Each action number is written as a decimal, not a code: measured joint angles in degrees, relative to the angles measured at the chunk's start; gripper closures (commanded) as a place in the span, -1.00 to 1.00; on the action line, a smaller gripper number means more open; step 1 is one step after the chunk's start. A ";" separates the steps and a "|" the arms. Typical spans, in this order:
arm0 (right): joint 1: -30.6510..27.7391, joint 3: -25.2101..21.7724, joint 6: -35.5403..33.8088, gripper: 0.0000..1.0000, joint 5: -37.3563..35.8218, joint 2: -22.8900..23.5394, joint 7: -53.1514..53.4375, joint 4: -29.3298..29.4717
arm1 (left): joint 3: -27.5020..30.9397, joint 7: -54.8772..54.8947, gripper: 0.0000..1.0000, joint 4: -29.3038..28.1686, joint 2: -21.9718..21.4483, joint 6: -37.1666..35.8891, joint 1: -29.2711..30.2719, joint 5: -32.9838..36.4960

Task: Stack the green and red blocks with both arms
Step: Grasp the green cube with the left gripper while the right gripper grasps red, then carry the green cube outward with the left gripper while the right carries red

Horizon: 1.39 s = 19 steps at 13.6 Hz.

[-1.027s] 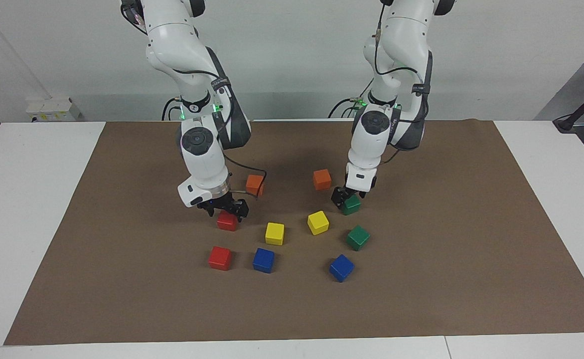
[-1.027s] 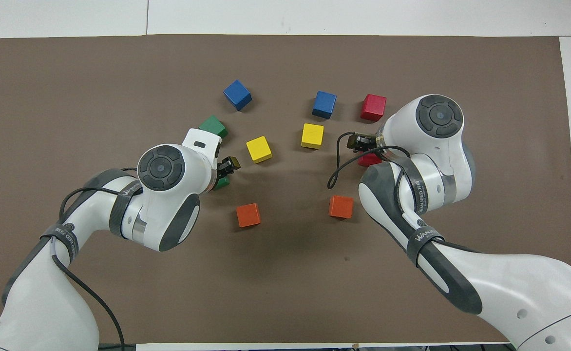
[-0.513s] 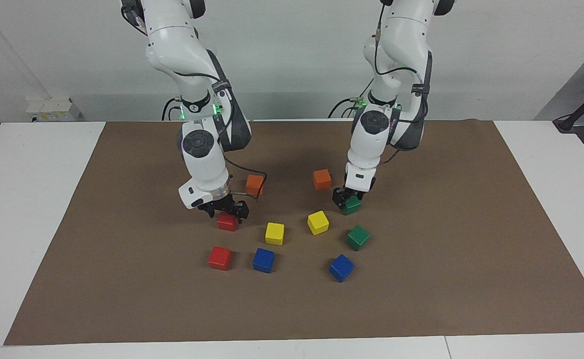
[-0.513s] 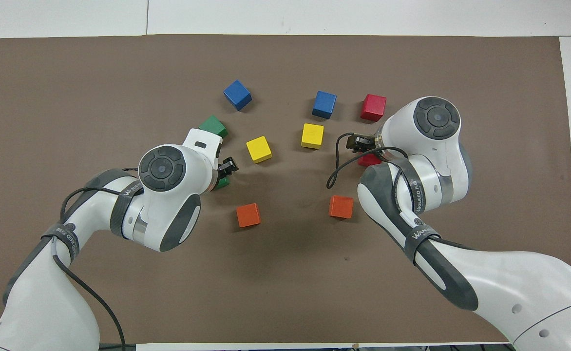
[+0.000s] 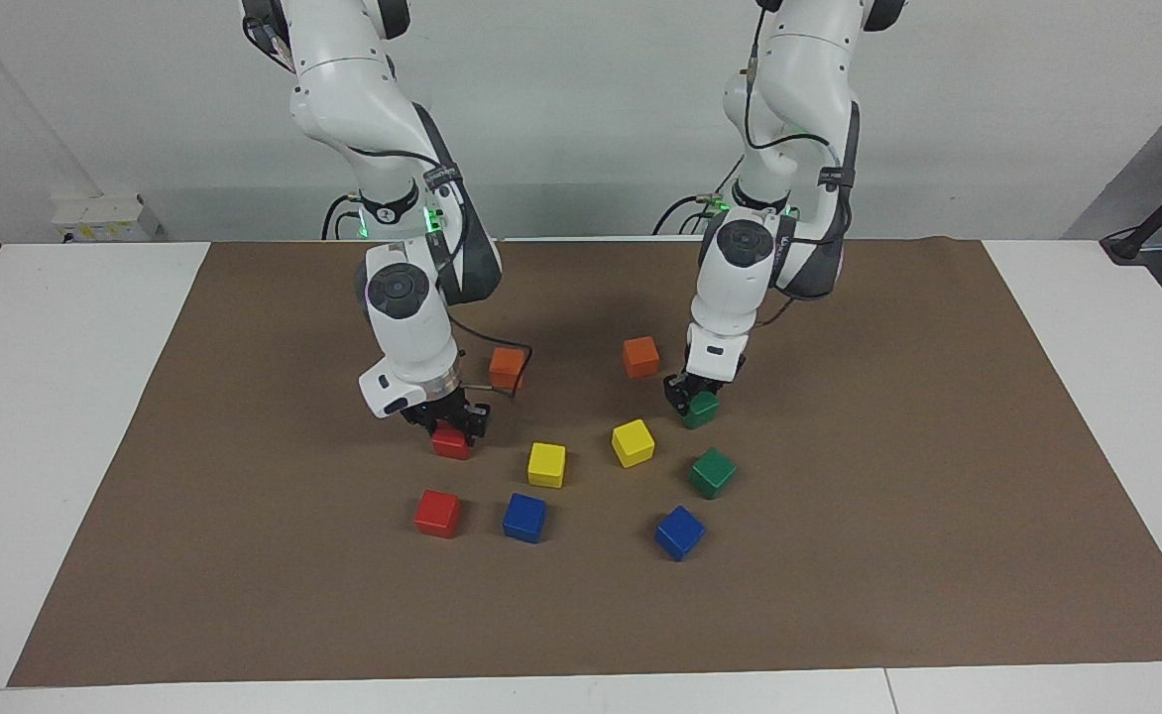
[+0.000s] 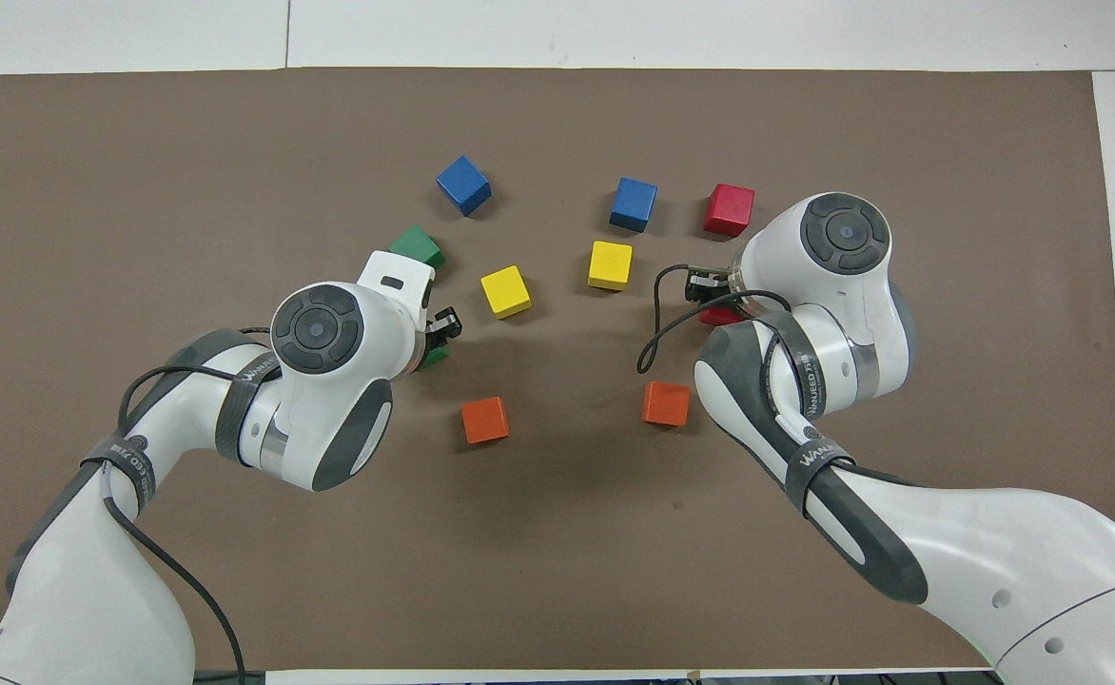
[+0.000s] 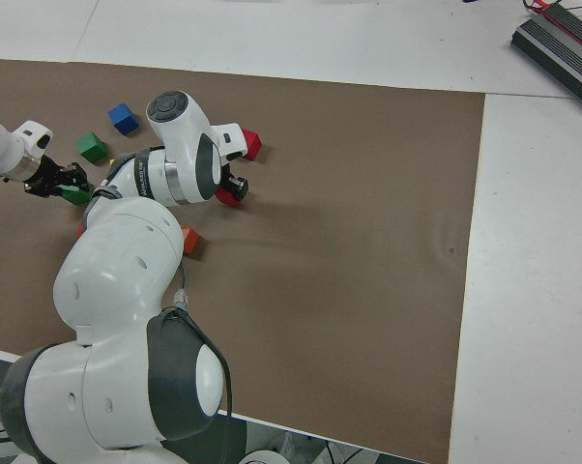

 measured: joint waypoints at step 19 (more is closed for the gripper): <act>-23.64 -0.91 -7.62 1.00 -2.22 -13.31 -39.60 -7.51 | 0.97 60.07 1.00 5.32 -3.90 -12.81 31.94 0.45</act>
